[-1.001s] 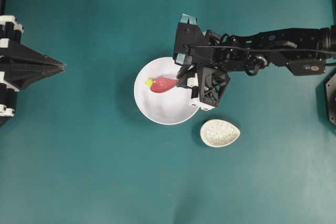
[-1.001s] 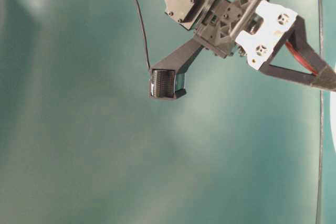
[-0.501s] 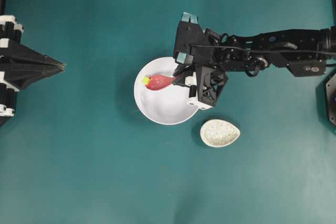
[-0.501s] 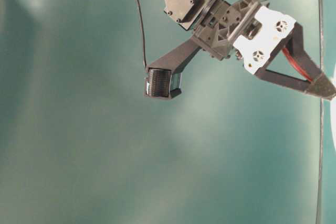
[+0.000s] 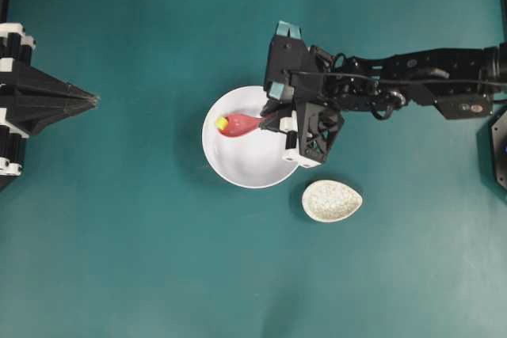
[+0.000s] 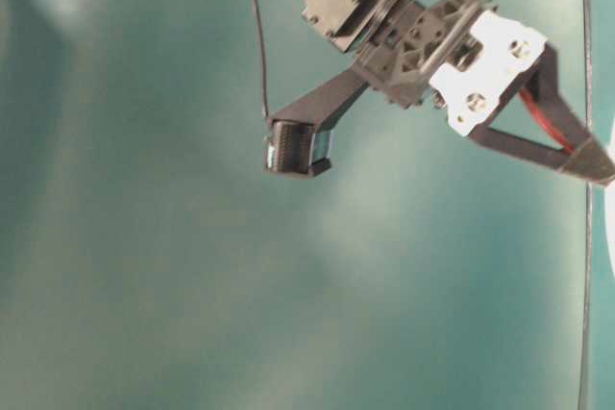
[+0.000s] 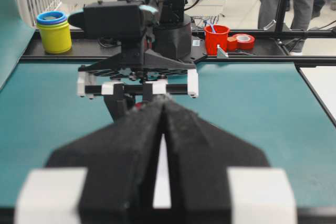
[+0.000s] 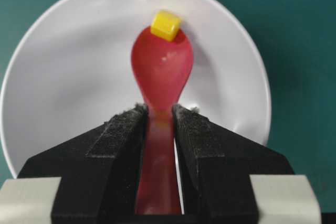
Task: Scoop the yellow hexagonal prism block from the bowl with a spoon using the right arm.
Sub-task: 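Lift the spoon with the yellow block up out of the bowl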
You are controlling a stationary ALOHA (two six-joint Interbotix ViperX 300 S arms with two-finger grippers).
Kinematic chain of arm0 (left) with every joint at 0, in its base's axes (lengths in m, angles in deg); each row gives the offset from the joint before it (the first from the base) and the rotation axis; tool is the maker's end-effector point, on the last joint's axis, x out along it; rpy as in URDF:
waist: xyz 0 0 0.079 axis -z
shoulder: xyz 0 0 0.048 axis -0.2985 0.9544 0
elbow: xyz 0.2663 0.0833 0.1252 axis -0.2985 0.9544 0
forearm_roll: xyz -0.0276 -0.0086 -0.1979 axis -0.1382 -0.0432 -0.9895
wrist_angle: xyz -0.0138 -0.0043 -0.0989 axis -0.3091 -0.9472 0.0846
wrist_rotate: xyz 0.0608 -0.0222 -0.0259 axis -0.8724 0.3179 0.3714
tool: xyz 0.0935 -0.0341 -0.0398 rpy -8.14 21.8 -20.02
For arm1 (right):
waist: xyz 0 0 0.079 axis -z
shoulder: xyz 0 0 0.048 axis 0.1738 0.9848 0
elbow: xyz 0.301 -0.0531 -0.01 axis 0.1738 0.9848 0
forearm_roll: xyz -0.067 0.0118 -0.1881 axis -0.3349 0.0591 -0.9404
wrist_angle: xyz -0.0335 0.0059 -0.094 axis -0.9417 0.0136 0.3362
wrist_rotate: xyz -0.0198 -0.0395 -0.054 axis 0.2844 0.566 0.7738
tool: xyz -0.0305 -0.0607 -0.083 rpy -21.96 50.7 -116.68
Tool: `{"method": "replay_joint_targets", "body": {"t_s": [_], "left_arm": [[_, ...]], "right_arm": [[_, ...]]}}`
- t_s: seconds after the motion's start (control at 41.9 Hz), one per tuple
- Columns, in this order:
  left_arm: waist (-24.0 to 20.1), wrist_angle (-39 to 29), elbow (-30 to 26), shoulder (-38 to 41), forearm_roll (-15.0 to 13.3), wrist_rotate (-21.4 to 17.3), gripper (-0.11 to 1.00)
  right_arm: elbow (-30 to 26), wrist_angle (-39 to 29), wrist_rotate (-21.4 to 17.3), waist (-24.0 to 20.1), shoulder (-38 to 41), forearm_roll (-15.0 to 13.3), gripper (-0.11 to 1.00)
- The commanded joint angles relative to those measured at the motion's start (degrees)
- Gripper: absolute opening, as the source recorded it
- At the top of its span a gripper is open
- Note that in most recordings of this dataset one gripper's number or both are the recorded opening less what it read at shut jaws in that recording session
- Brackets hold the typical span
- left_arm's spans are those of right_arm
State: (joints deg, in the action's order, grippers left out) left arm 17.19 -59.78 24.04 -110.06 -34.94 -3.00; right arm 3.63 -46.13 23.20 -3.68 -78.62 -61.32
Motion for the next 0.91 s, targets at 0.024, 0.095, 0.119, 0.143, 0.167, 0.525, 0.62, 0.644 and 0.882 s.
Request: {"method": "replay_joint_targets", "body": {"t_s": [0.024, 0.095, 0.119, 0.143, 0.167, 0.525, 0.62, 0.644, 0.882], "left_arm": [[-0.1, 0.4, -1.1, 0.3, 0.1, -0.1, 0.0], [-0.1, 0.4, -1.0, 0.3, 0.2, -0.1, 0.0], [-0.1, 0.4, -1.1, 0.3, 0.2, -0.1, 0.0], [0.0, 0.4, -1.1, 0.3, 0.2, -0.1, 0.0], [-0.1, 0.4, -1.0, 0.3, 0.2, -0.1, 0.0], [-0.1, 0.4, -1.1, 0.3, 0.2, -0.1, 0.0], [-0.1, 0.4, -1.1, 0.3, 0.2, -0.1, 0.0], [-0.1, 0.4, -1.1, 0.3, 0.2, 0.0, 0.0], [-0.1, 0.7, -1.1, 0.2, 0.2, 0.0, 0.0]], "right_arm": [[1.1, 3.7, 0.0, -0.8, -2.8, 0.2, 0.23], [2.4, 5.9, 0.0, -1.1, -3.6, 0.2, 0.23], [2.8, 6.4, 0.0, -1.2, -3.8, 0.2, 0.23], [3.3, 7.3, 0.0, -1.3, -4.2, 0.2, 0.23], [3.7, 7.9, 0.0, -1.4, -4.4, 0.2, 0.23], [11.2, 19.2, 0.0, -3.9, -13.5, 0.2, 0.23], [12.1, 18.7, 0.3, -3.9, -17.8, 0.1, 0.23], [12.2, 18.4, 0.4, -3.9, -19.0, 0.0, 0.23], [12.0, 12.9, 0.7, -2.8, -27.3, -0.3, 0.23]]}}
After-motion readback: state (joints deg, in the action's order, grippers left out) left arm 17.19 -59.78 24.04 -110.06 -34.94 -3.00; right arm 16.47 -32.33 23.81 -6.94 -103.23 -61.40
